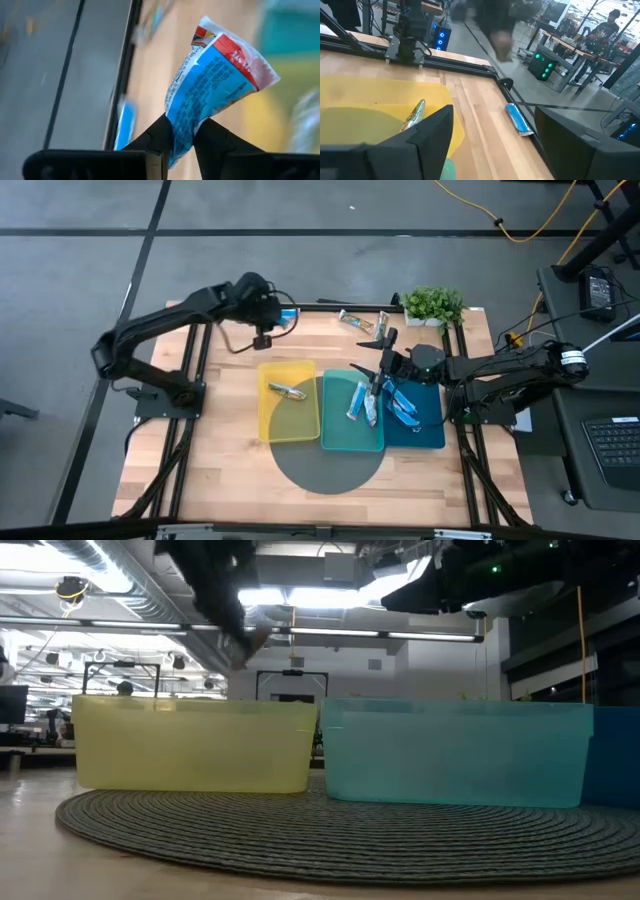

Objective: Pick and place Granola Bars by type
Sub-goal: Put the red granola bar into the green bin

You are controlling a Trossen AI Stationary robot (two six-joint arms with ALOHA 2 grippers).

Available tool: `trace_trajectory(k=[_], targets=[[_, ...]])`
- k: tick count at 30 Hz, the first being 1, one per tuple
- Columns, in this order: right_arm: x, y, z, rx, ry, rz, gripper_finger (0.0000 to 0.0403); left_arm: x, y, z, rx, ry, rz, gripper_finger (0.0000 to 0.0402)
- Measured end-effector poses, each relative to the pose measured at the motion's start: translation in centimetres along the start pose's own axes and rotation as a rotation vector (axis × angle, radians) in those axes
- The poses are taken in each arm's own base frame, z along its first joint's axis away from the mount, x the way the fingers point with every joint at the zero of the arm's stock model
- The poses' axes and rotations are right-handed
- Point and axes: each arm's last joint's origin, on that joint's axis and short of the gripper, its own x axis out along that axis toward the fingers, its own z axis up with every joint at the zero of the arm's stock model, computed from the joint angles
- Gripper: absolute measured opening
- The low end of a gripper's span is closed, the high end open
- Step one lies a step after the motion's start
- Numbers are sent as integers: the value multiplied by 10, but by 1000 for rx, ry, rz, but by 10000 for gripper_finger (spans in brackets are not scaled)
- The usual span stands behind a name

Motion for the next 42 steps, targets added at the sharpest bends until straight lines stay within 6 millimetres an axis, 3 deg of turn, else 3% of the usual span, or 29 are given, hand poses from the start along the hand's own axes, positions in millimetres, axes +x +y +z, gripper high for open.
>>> trace_trajectory(k=[7,12,32,42], targets=[[0,0,0,-13,3,0,280,-53,-34,23,112,-365,-168,63],[0,0,0,-13,4,-1,280,-71,-52,30,162,-457,-211,63],[0,0,0,-20,4,-2,280,-58,-103,55,355,-558,-381,63],[0,0,0,-39,4,-2,280,-56,-108,60,376,-580,-385,63]])
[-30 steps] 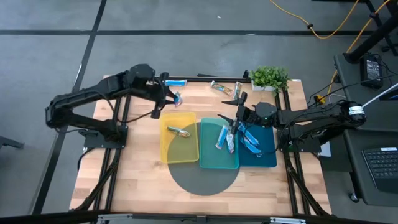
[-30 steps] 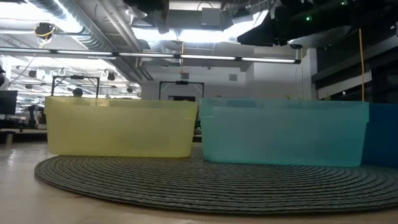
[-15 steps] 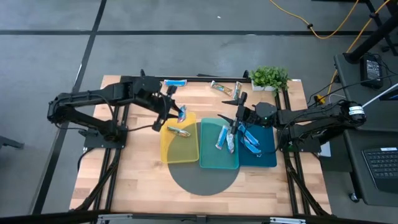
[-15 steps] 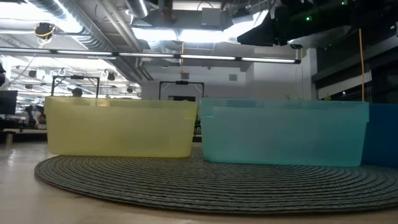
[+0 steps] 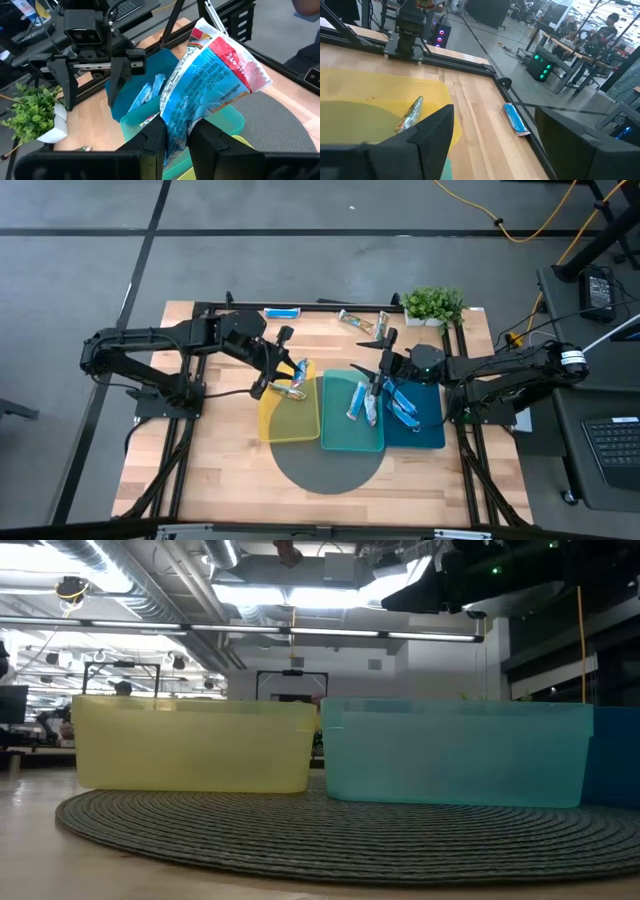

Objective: Pick and place Granola Bars by type
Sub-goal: Put the red granola bar into the green bin

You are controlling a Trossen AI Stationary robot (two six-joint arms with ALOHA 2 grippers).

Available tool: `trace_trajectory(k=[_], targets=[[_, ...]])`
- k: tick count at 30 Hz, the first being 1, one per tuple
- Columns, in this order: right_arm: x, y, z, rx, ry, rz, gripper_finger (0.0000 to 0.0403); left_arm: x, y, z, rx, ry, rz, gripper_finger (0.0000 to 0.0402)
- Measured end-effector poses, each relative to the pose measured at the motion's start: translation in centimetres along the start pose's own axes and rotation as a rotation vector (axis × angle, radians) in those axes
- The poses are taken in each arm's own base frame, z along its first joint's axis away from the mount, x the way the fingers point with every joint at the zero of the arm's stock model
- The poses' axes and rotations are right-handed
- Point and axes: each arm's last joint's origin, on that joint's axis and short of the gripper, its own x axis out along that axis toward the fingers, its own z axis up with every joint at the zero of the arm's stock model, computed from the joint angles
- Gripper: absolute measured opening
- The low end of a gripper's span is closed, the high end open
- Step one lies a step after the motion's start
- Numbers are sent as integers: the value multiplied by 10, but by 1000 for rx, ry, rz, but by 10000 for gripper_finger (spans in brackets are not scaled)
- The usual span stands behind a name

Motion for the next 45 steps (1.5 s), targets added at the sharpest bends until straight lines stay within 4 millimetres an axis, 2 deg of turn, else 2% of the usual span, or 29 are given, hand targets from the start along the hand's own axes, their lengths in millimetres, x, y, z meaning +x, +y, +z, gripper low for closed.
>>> trace_trajectory(k=[8,15,21,26,38,45], targets=[[0,0,0,-4,0,0,280,8,0,-2,-19,13,-13,63],[0,0,0,-4,0,0,280,22,-5,7,47,-59,-32,63],[0,-1,2,-2,-16,-6,280,48,3,9,133,-129,5,63],[0,-1,2,1,-24,-8,280,71,8,-7,101,-68,-32,63],[0,-1,2,0,-22,-8,280,123,4,-41,34,44,-137,63],[0,-1,2,-7,-22,-8,280,144,1,-58,28,105,-167,63]])
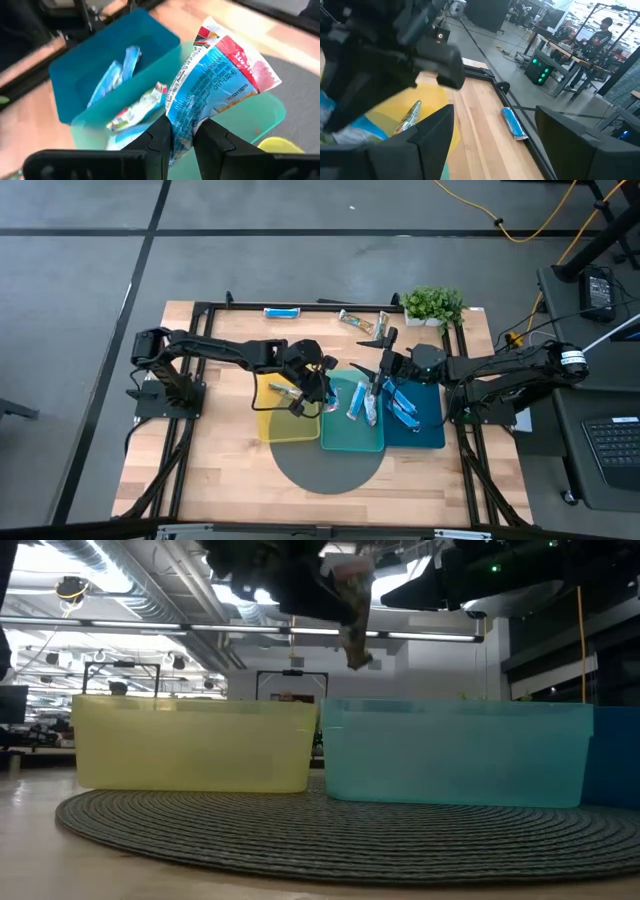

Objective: Pick and place Granola Bars by type
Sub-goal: Put the red granola bar into the green bin

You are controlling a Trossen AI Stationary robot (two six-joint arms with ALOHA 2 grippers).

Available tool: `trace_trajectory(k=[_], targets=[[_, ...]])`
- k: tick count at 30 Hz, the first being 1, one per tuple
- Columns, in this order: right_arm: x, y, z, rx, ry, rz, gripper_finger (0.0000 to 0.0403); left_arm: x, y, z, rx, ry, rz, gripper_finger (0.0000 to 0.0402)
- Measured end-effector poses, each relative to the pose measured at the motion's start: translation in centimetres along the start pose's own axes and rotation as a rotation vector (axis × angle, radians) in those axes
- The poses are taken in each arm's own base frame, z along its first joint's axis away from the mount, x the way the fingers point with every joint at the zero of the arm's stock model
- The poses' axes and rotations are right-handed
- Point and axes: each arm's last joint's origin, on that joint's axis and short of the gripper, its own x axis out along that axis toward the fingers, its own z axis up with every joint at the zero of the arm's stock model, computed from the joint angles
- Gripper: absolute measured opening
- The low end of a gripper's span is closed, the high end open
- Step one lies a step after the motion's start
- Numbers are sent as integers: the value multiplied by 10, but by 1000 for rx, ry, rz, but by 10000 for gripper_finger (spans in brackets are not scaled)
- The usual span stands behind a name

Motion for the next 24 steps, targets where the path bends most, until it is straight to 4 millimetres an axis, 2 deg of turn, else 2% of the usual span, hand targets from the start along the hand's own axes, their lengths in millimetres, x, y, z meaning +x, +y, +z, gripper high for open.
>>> trace_trajectory(k=[7,13,17,24], targets=[[0,0,0,1,-1,0,280,3,2,-7,22,136,102,63],[0,-1,2,7,-19,-6,280,1,13,8,66,152,127,63],[0,-1,3,11,-31,-11,280,8,20,14,90,169,112,63],[0,-1,3,3,-35,-12,280,33,19,1,85,250,43,63]])
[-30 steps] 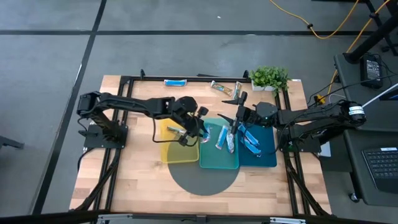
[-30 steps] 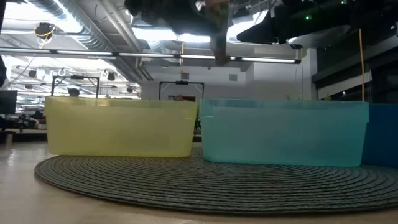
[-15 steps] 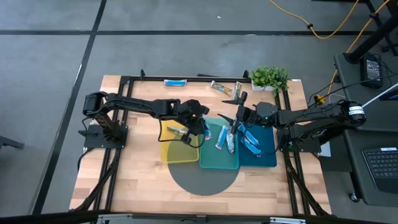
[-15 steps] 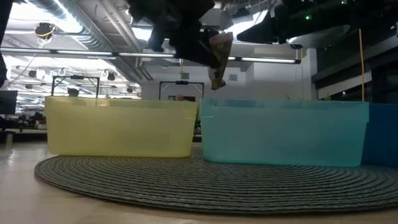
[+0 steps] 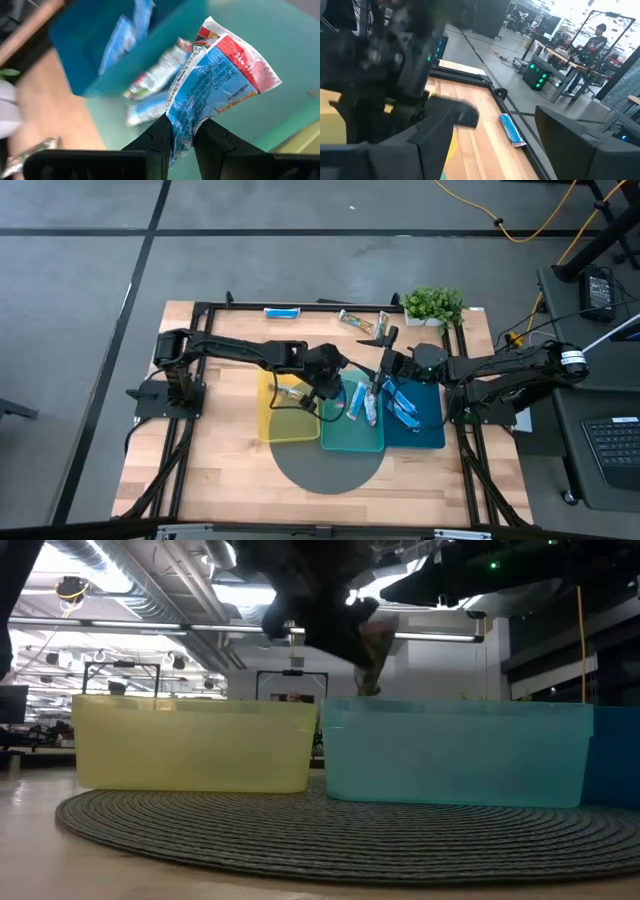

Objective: Pick and place Granola Bars by type
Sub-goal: Put the red granola bar into the green bin

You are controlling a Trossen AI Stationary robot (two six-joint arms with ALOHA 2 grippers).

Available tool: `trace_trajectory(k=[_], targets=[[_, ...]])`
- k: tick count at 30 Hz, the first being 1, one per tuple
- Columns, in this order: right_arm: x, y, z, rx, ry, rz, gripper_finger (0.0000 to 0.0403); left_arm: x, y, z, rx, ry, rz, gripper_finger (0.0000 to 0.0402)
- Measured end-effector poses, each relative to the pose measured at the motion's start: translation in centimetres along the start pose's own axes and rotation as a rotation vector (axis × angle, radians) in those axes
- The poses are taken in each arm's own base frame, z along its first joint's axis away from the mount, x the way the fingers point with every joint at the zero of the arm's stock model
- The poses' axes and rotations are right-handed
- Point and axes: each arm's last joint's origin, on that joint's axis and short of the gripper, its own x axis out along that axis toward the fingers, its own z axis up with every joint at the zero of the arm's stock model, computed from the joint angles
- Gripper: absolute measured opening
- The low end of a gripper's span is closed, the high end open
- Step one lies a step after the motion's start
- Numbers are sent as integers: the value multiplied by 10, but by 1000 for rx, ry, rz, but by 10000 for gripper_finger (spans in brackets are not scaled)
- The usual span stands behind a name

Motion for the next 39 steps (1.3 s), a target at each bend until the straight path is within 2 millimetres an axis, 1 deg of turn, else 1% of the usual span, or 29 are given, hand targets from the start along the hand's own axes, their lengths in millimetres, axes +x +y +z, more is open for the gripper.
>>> trace_trajectory(k=[4,8,14,17,23,31,39], targets=[[0,0,0,0,0,0,280,14,-5,-6,34,72,-8,63],[0,0,0,0,0,0,280,26,-10,-7,84,135,-11,63],[0,-2,0,1,1,-6,280,41,-9,3,165,181,-43,63],[1,-3,-1,3,3,-12,280,50,-12,3,194,200,-70,63],[1,-3,-1,6,6,-13,280,62,-15,-5,227,254,-82,63],[1,-3,-2,5,8,-13,280,67,-20,-8,269,294,-101,63],[1,-3,-1,9,7,-12,280,77,-31,-8,340,325,-129,63]])
